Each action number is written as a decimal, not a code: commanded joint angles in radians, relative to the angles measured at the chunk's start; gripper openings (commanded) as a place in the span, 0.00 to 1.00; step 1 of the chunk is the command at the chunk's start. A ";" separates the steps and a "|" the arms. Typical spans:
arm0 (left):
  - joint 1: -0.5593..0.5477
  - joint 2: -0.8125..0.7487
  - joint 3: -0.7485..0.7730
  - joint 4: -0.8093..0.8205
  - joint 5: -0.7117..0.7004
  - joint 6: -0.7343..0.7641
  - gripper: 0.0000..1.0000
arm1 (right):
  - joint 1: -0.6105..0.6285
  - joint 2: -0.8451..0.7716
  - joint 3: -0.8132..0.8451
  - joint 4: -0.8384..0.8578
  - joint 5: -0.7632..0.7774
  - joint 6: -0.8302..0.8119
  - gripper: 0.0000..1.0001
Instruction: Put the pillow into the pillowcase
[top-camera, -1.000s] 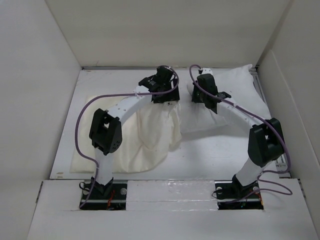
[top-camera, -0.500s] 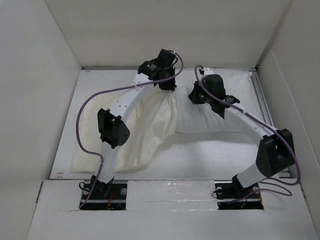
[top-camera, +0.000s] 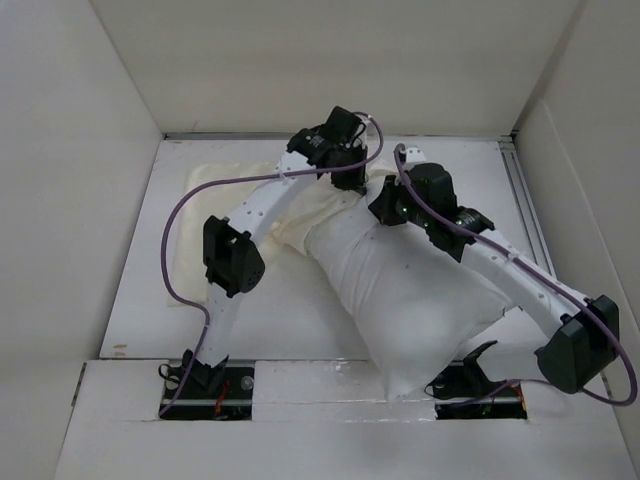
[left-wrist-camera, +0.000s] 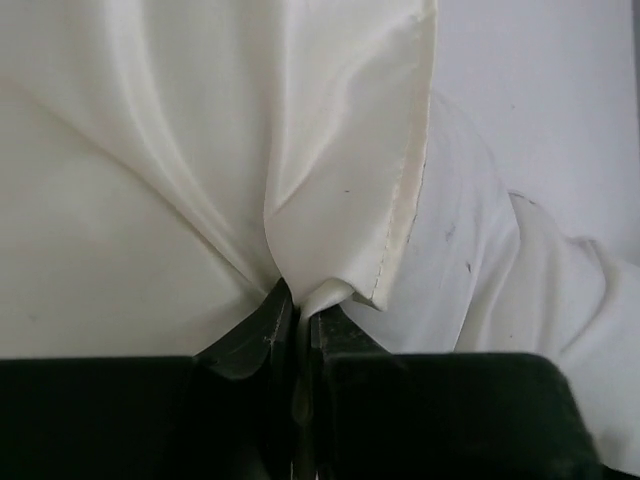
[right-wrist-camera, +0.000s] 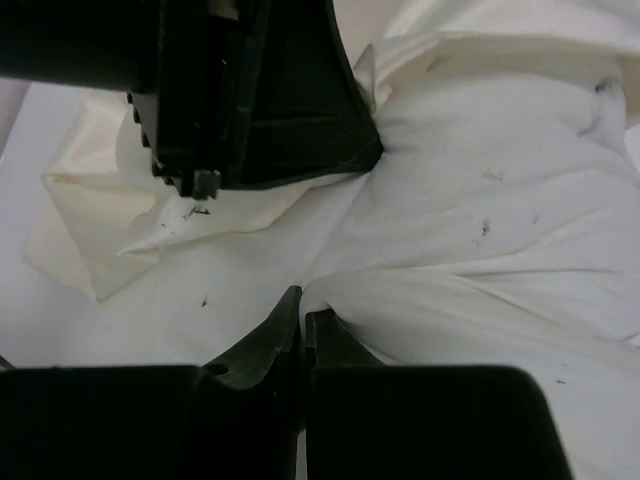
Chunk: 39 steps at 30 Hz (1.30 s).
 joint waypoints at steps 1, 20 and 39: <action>-0.053 -0.034 -0.160 0.100 -0.001 -0.026 0.00 | 0.019 0.043 -0.002 0.156 0.055 0.048 0.00; -0.107 -0.297 -0.401 0.160 -0.275 -0.074 0.21 | 0.057 0.154 -0.214 0.295 0.234 0.167 0.00; -0.137 -0.294 -0.333 0.189 -0.125 -0.022 0.00 | 0.002 0.186 -0.125 0.469 -0.040 0.135 0.00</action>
